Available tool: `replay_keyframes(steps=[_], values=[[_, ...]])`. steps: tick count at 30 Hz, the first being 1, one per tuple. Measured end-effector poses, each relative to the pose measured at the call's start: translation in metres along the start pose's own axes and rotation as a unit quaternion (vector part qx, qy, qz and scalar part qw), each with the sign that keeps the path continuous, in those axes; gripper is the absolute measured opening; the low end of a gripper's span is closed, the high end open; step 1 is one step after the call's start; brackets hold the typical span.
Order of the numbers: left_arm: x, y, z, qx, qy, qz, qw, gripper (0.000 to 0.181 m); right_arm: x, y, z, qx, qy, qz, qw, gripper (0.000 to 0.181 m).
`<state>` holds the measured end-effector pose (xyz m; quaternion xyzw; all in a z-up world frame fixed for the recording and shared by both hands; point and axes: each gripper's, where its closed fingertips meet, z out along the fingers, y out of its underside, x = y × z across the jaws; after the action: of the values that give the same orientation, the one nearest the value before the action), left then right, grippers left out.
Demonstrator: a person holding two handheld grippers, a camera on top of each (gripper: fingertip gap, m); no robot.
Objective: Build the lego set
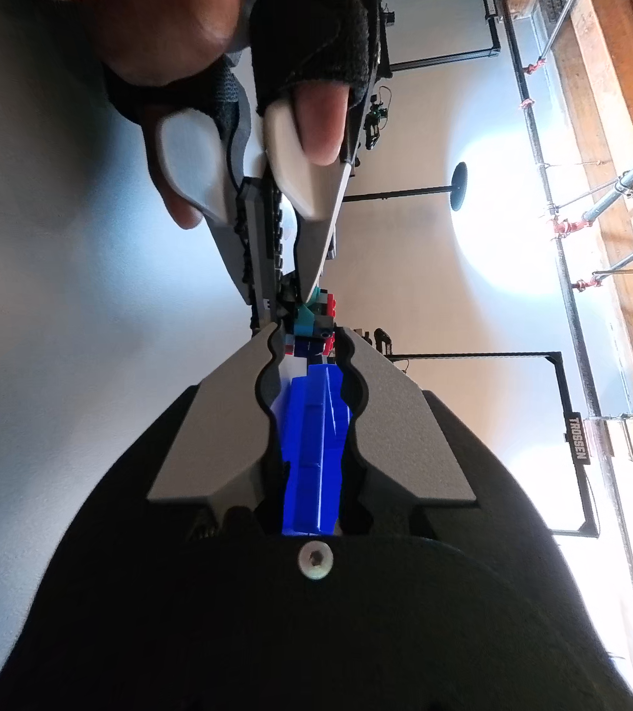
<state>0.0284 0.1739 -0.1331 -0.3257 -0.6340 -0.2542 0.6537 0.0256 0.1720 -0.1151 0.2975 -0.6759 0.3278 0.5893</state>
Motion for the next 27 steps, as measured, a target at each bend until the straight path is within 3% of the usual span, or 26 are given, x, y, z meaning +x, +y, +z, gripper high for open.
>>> replay_keyframes(steps=[21,27], values=[[0.001,-0.001,-0.001,0.004,-0.005,0.018,1.0,0.024,0.001,-0.002,-0.002,0.001,0.001,0.015,1.0,0.023],[0.011,-0.002,0.001,0.011,0.009,0.042,0.999,0.024,0.012,-0.001,-0.005,0.001,0.049,0.035,0.998,0.032]])
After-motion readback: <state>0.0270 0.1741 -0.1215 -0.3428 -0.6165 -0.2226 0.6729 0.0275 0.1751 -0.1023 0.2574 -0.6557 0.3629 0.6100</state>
